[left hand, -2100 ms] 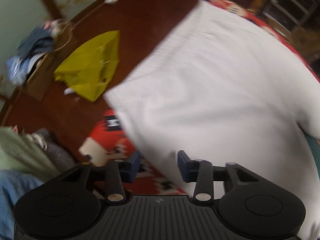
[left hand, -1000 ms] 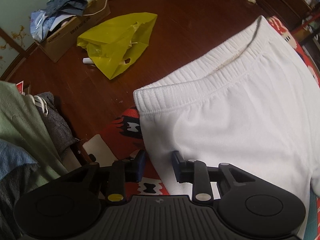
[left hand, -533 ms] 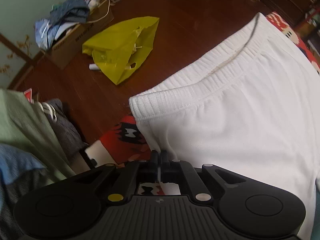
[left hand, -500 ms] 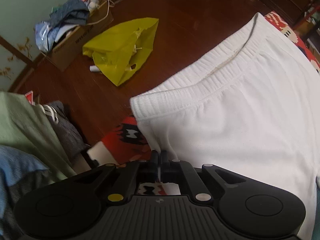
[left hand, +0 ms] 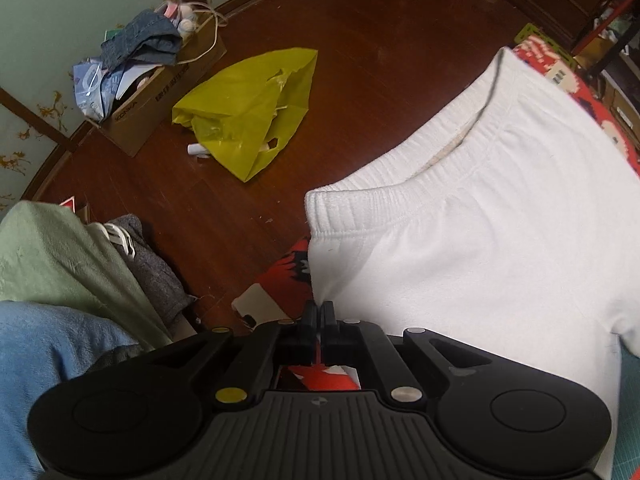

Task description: Fold clothes

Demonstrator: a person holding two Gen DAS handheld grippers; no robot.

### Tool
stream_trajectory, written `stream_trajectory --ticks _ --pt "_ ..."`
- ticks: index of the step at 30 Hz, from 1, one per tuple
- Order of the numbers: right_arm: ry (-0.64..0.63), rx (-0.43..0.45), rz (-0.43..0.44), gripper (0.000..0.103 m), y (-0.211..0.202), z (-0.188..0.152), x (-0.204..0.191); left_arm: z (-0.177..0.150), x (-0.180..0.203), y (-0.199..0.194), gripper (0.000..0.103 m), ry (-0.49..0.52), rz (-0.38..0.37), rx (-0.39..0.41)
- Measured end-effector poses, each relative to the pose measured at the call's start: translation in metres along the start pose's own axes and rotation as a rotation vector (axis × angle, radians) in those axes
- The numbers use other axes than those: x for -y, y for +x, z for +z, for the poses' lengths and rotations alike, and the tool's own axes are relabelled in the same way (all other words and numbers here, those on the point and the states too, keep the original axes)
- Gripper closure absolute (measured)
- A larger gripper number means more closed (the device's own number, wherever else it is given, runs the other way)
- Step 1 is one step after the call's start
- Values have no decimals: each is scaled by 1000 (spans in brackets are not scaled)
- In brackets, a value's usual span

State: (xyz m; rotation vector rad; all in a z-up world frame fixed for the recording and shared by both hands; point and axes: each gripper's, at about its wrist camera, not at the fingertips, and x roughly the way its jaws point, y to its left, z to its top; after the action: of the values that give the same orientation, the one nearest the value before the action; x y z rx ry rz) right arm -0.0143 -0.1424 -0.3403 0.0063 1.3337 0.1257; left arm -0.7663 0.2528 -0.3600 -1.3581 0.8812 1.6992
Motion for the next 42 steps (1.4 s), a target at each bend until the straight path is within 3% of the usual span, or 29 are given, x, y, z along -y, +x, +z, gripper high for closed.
stream_trajectory --ticks 9,16,21,27,37,42 --pt "-16 2 -51 103 1 -10 4 -3 -11 -10 101 -2 -38 4" --pt "-21 46 -7 103 -39 1 -14 21 1 -46 101 -106 -158 32" --pt "-8 111 67 102 -73 30 -60 48 27 -64 101 -137 -238 81" --pt "-65 171 155 102 -91 73 -144 83 70 -67 101 -151 -302 129" --pt "-168 201 225 102 -49 126 -285 129 125 -47 101 -219 -325 158" --pt "-186 210 251 102 -39 139 -328 145 141 -55 101 -229 -353 193"
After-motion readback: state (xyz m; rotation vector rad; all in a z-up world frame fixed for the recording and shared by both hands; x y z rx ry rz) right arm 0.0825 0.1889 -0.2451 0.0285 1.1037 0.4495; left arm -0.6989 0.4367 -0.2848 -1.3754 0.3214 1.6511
